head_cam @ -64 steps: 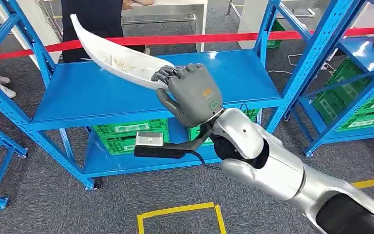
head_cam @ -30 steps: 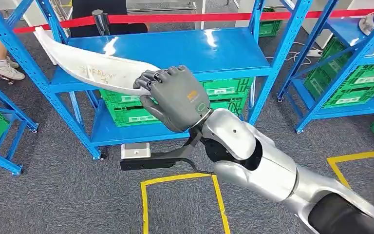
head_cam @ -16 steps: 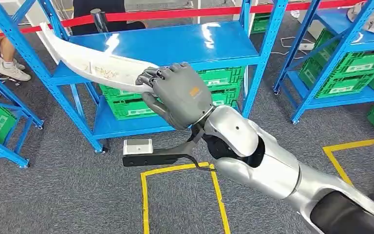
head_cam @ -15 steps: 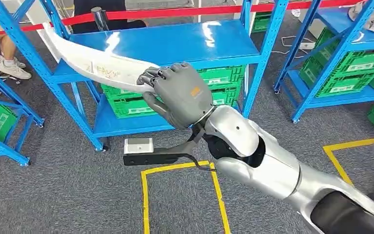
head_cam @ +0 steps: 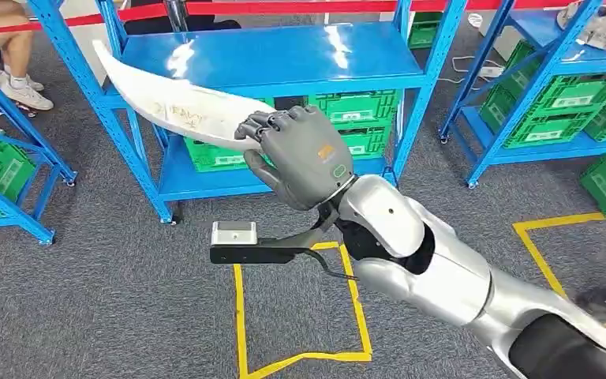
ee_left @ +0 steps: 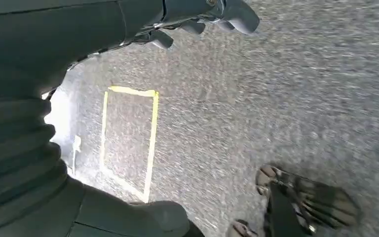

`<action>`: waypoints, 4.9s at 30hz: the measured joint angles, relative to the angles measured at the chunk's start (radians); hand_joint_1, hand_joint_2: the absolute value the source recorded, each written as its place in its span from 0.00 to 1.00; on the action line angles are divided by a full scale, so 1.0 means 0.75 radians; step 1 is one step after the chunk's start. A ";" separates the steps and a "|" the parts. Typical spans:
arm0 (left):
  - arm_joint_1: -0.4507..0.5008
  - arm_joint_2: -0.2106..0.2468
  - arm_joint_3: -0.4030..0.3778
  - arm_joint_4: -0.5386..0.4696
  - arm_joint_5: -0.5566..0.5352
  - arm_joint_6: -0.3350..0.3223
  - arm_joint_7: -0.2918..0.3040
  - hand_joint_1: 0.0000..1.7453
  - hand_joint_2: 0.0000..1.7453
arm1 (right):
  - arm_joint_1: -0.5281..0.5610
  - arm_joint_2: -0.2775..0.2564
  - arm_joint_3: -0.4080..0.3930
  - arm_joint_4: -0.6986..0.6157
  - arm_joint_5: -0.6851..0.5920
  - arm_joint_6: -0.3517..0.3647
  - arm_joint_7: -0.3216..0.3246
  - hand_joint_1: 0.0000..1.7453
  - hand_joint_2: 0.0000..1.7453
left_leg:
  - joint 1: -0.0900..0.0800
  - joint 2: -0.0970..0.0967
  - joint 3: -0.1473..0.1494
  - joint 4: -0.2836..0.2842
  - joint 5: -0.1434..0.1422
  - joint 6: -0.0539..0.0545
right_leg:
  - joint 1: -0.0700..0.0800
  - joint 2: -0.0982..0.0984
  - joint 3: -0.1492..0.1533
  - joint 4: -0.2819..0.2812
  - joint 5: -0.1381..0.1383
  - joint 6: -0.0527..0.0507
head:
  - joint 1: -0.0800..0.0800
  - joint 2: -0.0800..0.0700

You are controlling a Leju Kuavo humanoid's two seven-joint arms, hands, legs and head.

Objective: Take the parts from the cabinet and place them on the table.

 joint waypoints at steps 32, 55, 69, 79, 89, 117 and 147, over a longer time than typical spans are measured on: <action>0.019 0.016 0.008 0.003 0.039 -0.002 -0.028 0.00 1.00 | -0.025 0.044 0.006 0.020 0.005 -0.011 -0.029 1.00 1.00 | 0.001 0.001 -0.034 -0.006 0.026 -0.003 | -0.002 -0.002 0.095 -0.126 0.029 0.001 | 0.001 0.000; 0.015 0.011 0.021 0.003 0.040 -0.005 -0.017 0.00 1.00 | -0.040 0.043 0.016 0.028 -0.021 0.011 -0.019 1.00 1.00 | -0.003 -0.003 0.134 -0.047 -0.074 -0.004 | 0.009 0.004 0.026 -0.351 0.104 -0.019 | -0.005 0.000; 0.019 0.006 0.022 0.003 0.017 -0.005 -0.055 0.00 1.00 | -0.051 0.055 0.029 0.049 -0.016 0.081 -0.034 1.00 1.00 | 0.012 -0.009 -0.088 0.025 0.081 -0.066 | -0.003 -0.002 0.250 -0.360 -0.052 -0.054 | -0.001 0.000; 0.023 0.003 0.022 0.003 0.015 -0.005 -0.063 0.00 1.00 | -0.045 0.071 0.029 0.044 0.032 0.110 -0.047 1.00 1.00 | 0.010 0.014 0.030 0.104 -0.051 -0.063 | 0.012 -0.067 0.179 -0.358 0.015 -0.077 | -0.008 0.000; 0.017 0.001 0.022 0.003 0.007 -0.005 -0.067 0.00 1.00 | -0.038 0.066 0.025 0.027 0.040 0.114 -0.046 1.00 1.00 | 0.000 -0.012 0.053 -0.014 -0.036 -0.001 | 0.006 -0.006 0.024 -0.028 -0.152 -0.019 | -0.007 0.000; 0.023 -0.003 0.022 0.003 -0.004 -0.005 -0.065 0.00 1.00 | -0.057 0.058 0.024 0.018 0.028 0.137 -0.067 1.00 1.00 | 0.004 0.008 0.038 0.003 -0.032 -0.013 | -0.001 -0.046 0.137 -0.300 -0.010 -0.011 | -0.015 0.000; 0.028 -0.006 0.031 0.003 0.003 -0.005 -0.073 0.00 1.00 | -0.068 0.052 0.027 0.020 0.018 0.137 -0.088 1.00 1.00 | 0.010 0.011 0.022 0.004 -0.018 -0.023 | -0.004 -0.127 0.175 -0.359 0.025 -0.006 | -0.019 0.000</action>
